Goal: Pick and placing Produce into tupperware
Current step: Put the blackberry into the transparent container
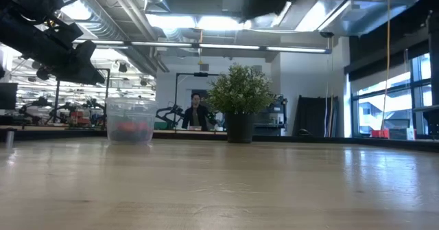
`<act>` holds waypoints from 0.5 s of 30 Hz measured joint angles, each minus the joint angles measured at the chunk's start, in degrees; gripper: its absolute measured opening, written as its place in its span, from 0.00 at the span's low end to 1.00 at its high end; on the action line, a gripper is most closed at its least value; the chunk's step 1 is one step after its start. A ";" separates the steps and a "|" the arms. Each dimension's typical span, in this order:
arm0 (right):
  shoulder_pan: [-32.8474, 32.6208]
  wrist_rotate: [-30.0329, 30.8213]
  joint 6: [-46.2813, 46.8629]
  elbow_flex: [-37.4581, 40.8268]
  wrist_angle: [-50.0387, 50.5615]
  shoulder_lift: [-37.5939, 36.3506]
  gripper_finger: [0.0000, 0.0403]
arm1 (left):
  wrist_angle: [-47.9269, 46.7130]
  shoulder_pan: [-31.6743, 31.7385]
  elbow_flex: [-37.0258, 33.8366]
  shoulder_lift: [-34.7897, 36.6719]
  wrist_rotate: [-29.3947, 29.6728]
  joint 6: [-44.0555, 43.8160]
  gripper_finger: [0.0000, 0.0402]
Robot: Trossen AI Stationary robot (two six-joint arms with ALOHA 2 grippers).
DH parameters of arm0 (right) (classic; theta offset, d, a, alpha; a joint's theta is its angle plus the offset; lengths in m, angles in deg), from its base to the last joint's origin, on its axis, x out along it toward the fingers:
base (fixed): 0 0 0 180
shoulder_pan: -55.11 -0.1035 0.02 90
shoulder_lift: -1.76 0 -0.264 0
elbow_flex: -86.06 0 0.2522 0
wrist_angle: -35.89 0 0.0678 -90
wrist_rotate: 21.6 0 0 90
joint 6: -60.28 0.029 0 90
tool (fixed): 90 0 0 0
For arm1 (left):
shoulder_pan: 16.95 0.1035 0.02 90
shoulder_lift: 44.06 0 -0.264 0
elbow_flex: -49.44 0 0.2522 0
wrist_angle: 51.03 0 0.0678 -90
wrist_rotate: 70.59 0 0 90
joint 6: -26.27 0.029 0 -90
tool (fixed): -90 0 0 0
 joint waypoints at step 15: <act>16.70 -11.28 -7.20 -20.04 -34.02 10.73 0.22 | -0.21 0.00 -0.01 0.00 0.01 0.00 0.36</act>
